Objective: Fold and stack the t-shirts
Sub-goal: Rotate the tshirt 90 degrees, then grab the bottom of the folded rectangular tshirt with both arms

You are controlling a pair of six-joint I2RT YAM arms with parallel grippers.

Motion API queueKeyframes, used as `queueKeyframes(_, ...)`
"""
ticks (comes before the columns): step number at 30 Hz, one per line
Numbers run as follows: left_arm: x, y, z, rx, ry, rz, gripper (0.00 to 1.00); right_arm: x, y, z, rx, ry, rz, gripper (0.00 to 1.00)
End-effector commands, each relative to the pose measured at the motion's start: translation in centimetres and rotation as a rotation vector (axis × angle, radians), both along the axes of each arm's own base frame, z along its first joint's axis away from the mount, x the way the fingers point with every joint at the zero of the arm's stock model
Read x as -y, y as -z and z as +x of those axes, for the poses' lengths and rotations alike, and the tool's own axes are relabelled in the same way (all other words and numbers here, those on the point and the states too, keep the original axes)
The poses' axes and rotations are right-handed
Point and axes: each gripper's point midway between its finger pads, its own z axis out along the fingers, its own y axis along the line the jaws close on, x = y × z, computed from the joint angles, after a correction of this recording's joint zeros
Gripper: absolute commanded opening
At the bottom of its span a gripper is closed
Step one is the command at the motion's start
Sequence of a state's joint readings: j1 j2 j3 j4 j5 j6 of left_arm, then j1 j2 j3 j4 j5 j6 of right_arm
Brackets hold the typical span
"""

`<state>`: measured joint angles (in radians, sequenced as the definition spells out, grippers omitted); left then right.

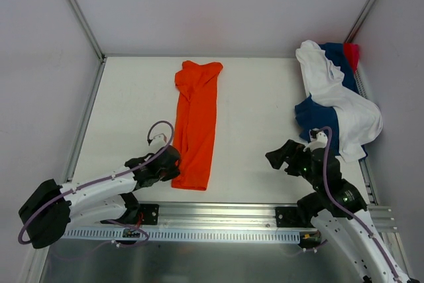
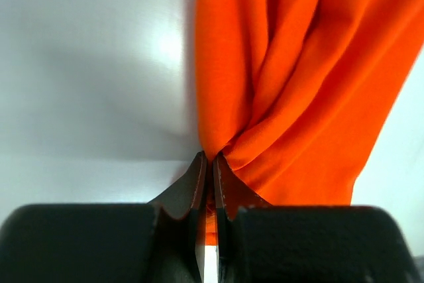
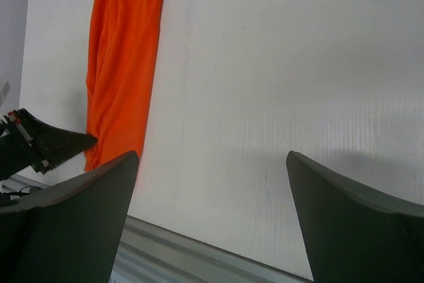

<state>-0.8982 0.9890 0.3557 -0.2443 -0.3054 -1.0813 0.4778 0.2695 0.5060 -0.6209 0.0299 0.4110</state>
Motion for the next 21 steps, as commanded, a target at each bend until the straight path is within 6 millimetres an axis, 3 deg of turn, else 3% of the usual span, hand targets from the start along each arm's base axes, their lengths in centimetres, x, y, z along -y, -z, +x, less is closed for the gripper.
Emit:
queueKeyframes(1,-5.4,0.1,0.8,-0.002,-0.066,0.178,0.00,-2.2,0.3,0.2,-0.011,-0.066,0.078,0.99)
queueKeyframes(5,-6.2,-0.8,1.7,0.035,-0.078,0.165,0.00,-3.7,2.3,0.4,-0.065,-0.116,0.051,0.99)
queueKeyframes(6,-6.2,-1.1,1.9,0.044,-0.075,0.167,0.17,-3.8,3.6,0.4,-0.114,-0.131,0.000,0.99)
queueKeyframes(8,-5.9,-1.6,2.2,0.059,-0.052,0.168,0.68,-4.2,2.8,0.7,-0.120,-0.166,-0.064,0.99)
queueKeyframes(9,-5.8,-1.9,2.3,0.067,-0.039,0.173,0.99,-3.3,3.2,1.6,-0.136,-0.142,-0.166,0.99)
queueKeyframes(10,-5.6,-2.4,2.6,0.078,-0.030,0.167,0.99,-3.5,0.7,2.5,-0.095,-0.140,-0.177,0.99)
queueKeyframes(14,-4.6,-5.0,3.6,0.150,-0.001,0.127,0.99,-3.4,-1.6,3.9,-0.089,-0.139,-0.258,0.99)
queueKeyframes(16,-4.3,-6.2,4.0,0.183,0.010,0.112,0.99,-5.1,-1.5,4.1,-0.115,-0.169,-0.203,1.00)
queueKeyframes(19,-3.8,-7.2,4.1,0.211,0.030,0.079,0.99,-8.1,0.9,2.9,-0.182,-0.230,-0.130,0.99)
queueKeyframes(20,-3.7,-7.4,4.0,0.213,0.037,0.070,0.99,-10.3,2.2,2.1,-0.188,-0.251,-0.124,0.99)
queueKeyframes(21,-3.6,-7.4,3.8,0.211,0.043,0.058,0.99,-11.3,2.8,1.7,-0.189,-0.253,-0.143,0.99)
